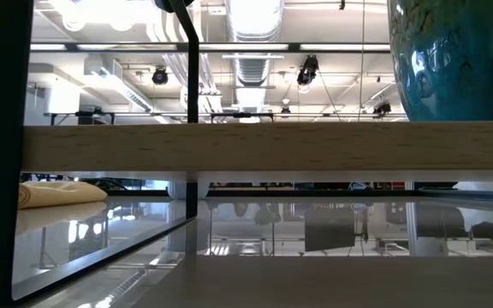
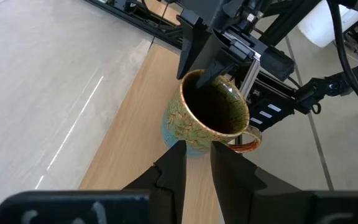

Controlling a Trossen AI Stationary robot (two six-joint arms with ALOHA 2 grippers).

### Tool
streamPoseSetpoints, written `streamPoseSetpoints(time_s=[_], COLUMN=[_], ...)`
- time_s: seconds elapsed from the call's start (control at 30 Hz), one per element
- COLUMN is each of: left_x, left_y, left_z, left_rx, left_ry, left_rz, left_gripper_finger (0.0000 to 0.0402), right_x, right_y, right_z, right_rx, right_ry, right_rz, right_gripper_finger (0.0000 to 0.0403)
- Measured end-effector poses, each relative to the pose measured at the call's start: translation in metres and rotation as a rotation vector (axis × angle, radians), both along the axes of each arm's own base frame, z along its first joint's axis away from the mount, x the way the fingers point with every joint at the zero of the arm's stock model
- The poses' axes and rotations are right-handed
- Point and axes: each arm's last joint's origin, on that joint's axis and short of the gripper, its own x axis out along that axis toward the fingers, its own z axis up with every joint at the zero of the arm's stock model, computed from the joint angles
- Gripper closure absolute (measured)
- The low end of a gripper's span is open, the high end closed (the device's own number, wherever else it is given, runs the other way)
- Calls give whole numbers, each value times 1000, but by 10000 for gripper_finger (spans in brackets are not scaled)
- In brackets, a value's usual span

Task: Stack small to large cups/mugs on shelf
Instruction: Put the green and brown patterned mug on the shelf

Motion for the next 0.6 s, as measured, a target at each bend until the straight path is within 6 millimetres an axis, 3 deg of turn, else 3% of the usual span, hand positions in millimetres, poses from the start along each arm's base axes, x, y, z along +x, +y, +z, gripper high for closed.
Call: streamPoseSetpoints(time_s=[0.6], left_x=[0], left_y=[0], left_z=[0], left_rx=[0], left_ry=[0], left_rz=[0], left_gripper_finger=[343], right_x=[6], right_y=[-5], right_z=[0], right_rx=[-12], right_ry=[-4], right_rz=[113], right_gripper_finger=[324])
